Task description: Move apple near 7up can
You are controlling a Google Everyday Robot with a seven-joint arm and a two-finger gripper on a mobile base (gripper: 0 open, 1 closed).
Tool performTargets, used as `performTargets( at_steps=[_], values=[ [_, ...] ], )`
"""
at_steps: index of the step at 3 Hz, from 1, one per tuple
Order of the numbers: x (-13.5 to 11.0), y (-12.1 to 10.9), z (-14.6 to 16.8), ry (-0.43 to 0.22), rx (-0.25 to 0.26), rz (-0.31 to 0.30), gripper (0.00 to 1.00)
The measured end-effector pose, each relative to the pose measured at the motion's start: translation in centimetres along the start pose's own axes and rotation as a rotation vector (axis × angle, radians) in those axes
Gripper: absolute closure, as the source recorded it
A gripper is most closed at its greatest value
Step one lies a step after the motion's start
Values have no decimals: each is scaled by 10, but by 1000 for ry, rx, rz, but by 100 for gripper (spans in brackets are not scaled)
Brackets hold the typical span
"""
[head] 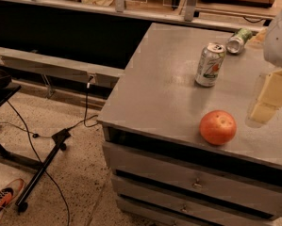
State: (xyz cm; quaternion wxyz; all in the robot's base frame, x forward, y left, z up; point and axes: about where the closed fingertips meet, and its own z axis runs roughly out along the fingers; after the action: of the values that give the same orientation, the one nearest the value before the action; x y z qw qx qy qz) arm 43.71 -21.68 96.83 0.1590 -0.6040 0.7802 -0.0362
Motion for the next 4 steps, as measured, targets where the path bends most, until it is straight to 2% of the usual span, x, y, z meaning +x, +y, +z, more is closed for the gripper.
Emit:
performTargets(
  at_steps=[2, 4],
  values=[
    [0, 3, 3, -10, -20, -9, 0],
    [10, 53, 65, -51, -185, -48, 0]
  ],
)
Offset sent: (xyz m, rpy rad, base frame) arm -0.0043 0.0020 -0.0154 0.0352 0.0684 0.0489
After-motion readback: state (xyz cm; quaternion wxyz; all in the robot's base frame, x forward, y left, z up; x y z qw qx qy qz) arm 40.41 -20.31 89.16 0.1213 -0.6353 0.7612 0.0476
